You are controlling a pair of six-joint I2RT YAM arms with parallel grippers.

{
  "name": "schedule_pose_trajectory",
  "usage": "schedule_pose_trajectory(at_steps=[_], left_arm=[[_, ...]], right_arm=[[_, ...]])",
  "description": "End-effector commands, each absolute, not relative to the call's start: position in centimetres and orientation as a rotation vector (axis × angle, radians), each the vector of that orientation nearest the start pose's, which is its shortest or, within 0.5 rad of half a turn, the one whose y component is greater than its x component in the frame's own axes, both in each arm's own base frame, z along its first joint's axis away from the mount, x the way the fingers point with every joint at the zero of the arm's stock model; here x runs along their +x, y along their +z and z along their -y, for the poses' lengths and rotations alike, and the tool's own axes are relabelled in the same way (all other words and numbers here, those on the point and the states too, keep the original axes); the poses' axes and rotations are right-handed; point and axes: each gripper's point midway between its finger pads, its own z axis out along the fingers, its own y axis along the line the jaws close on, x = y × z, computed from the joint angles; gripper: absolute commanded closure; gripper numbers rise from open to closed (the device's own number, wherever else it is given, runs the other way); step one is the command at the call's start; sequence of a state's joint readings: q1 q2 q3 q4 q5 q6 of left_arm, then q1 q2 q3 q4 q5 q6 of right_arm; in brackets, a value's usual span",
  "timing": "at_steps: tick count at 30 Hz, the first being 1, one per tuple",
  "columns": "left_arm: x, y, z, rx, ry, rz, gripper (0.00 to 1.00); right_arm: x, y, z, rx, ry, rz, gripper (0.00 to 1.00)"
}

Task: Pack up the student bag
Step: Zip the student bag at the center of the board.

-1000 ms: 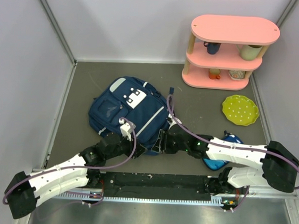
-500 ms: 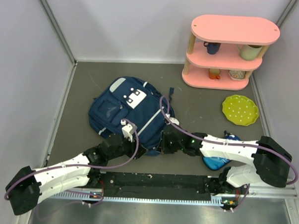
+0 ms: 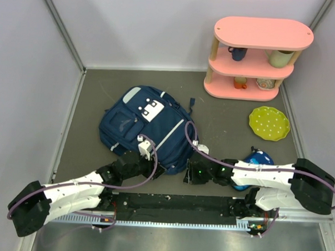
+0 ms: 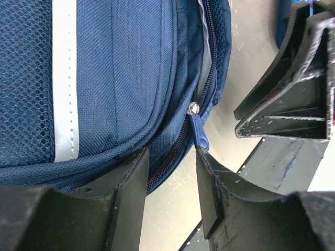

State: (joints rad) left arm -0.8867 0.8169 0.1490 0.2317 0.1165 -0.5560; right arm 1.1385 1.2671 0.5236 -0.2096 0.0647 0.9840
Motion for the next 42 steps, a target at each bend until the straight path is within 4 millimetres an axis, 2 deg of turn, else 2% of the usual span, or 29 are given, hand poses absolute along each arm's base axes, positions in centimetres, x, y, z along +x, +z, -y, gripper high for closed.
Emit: schedule_pose_trajectory(at_steps=[1,5,8,12,13,17,23,25,28,29,30,32,35,37,39,40,42], left_arm=[[14.1,6.8,24.6,0.437,-1.033,-2.092,0.54],[14.2,6.8,24.6,0.429,-1.026,-2.092,0.54],[14.1,6.6,24.5,0.425,-1.023,-2.098,0.6],[13.5,7.1,25.1,0.447,-1.09,-2.058,0.65],[13.3,8.0,25.7,0.468,-1.139,-2.024,0.65],[13.1,9.7,27.6,0.515,-1.192,-1.987,0.63],[12.9,13.7,31.4,0.611,-1.24,-1.899,0.6],[12.6,13.4,32.2,0.645,-1.233,-1.909,0.6],[11.9,14.2,33.7,0.693,-1.26,-1.88,0.58],[11.5,15.1,34.5,0.713,-1.28,-1.858,0.57],[11.4,14.8,34.8,0.733,-1.27,-1.867,0.57],[10.8,15.5,35.5,0.754,-1.285,-1.846,0.57],[10.7,16.0,35.1,0.729,-1.274,-1.837,0.57],[11.2,15.8,34.1,0.685,-1.218,-1.859,0.57],[11.4,16.1,32.4,0.627,-1.186,-1.855,0.57],[12.4,15.2,31.0,0.569,-1.094,-1.895,0.56],[12.9,15.2,28.8,0.496,-1.042,-1.894,0.56]], right_arm=[[11.7,6.5,-28.6,-0.182,0.783,-2.547,0.63],[12.8,9.3,-29.5,-0.166,0.831,-2.462,0.58],[12.9,11.1,-31.1,-0.13,0.935,-2.433,0.58],[13.7,12.2,-31.7,-0.025,0.977,-2.395,0.58],[14.0,12.2,-31.5,-0.001,0.962,-2.387,0.58],[15.4,11.7,-29.5,0.085,0.835,-2.361,0.57],[16.0,11.1,-26.4,0.177,0.717,-2.336,0.56],[16.1,10.9,-25.2,0.206,0.685,-2.319,0.55],[16.3,10.9,-24.0,0.242,0.66,-2.292,0.55],[16.4,10.9,-23.8,0.252,0.655,-2.286,0.55],[16.4,10.9,-23.4,0.258,0.643,-2.282,0.55],[16.6,11.0,-22.4,0.279,0.615,-2.265,0.54],[16.7,11.4,-21.5,0.302,0.602,-2.24,0.52],[16.7,11.3,-21.2,0.304,0.601,-2.233,0.5],[16.8,11.7,-21.2,0.29,0.611,-2.22,0.48],[16.8,12.1,-21.6,0.26,0.628,-2.214,0.48],[16.9,13.4,-22.7,0.161,0.662,-2.19,0.48]])
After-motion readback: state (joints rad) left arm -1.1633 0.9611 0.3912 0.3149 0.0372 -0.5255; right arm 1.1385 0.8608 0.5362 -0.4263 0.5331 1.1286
